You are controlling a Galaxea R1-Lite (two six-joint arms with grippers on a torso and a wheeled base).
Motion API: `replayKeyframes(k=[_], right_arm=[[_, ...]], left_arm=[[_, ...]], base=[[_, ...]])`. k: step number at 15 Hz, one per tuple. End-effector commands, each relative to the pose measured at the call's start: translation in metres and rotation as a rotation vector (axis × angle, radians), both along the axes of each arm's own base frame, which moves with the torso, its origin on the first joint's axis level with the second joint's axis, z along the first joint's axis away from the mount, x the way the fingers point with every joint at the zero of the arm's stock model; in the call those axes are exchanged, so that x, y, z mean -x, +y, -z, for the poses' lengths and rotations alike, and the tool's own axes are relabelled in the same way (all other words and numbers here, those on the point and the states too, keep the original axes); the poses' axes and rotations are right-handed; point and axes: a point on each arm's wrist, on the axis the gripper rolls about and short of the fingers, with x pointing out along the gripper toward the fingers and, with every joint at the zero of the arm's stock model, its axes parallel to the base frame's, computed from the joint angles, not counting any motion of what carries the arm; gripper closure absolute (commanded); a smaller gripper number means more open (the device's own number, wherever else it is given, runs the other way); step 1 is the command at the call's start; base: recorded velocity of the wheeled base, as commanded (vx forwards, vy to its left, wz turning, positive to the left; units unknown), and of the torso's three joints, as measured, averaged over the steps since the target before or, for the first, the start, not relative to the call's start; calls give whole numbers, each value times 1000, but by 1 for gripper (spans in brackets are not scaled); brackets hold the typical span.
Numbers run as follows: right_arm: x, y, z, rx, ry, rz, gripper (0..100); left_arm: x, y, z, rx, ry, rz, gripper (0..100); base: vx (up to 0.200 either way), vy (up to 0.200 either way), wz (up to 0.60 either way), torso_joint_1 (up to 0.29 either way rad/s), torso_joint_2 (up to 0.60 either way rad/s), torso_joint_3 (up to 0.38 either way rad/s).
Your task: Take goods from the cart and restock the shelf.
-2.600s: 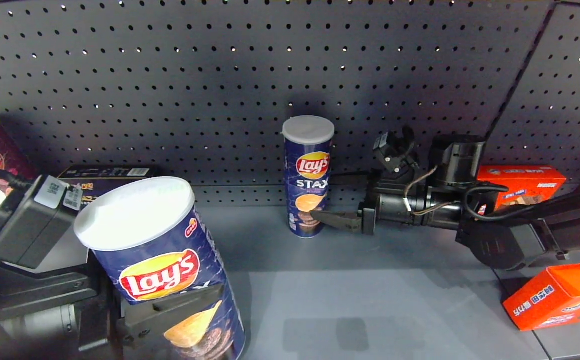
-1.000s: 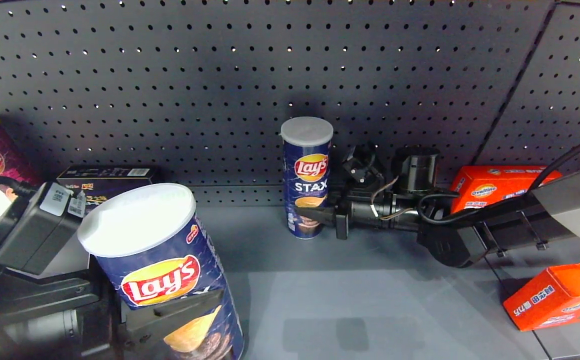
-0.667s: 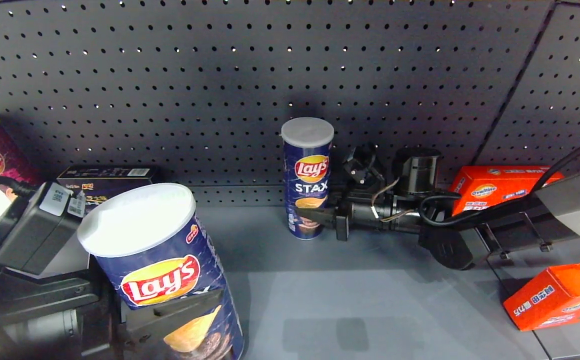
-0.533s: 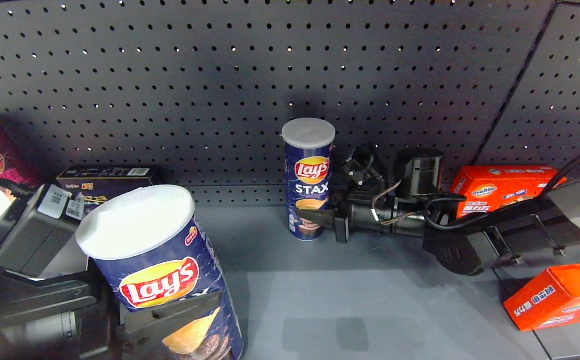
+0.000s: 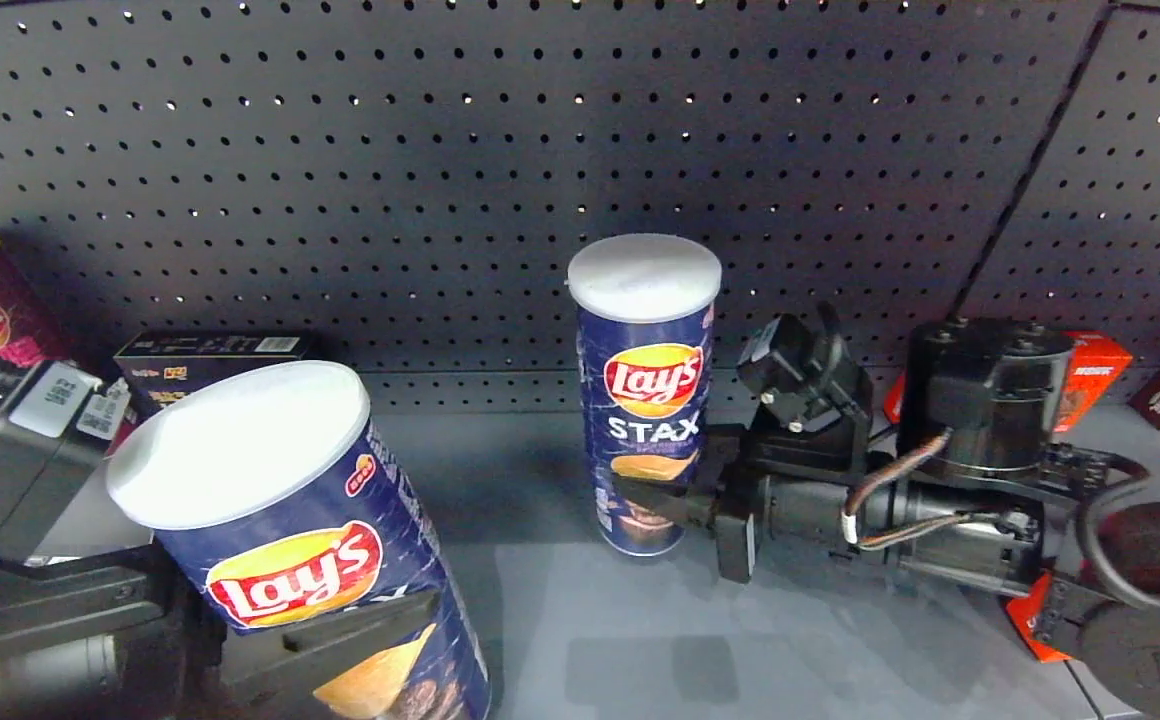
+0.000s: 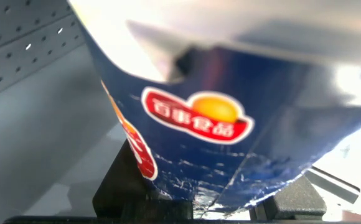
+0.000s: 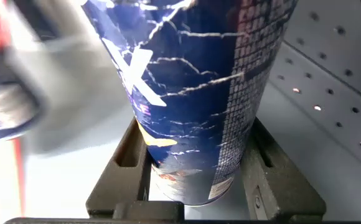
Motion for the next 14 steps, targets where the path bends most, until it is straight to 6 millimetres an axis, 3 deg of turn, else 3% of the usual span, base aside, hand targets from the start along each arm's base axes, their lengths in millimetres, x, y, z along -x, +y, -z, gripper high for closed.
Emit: replayKeyframes(k=[1, 4, 8, 14], right_arm=[[32, -18, -9, -24, -11, -27, 100], [48, -35, 19, -11, 45, -26, 100], [52, -38, 45, -59, 60, -25, 100], [51, -34, 54, -55, 68, -59, 100]], left_arm=[[3, 0, -2, 10, -7, 26, 100], [4, -2, -5, 13, -15, 41, 100], [4, -3, -4, 11, -13, 40, 100], [2, -2, -4, 6, -11, 25, 100]], base=[[0, 0, 0, 0, 0, 0], [0, 0, 0, 0, 0, 0], [0, 0, 0, 0, 0, 0], [0, 0, 0, 0, 0, 0]])
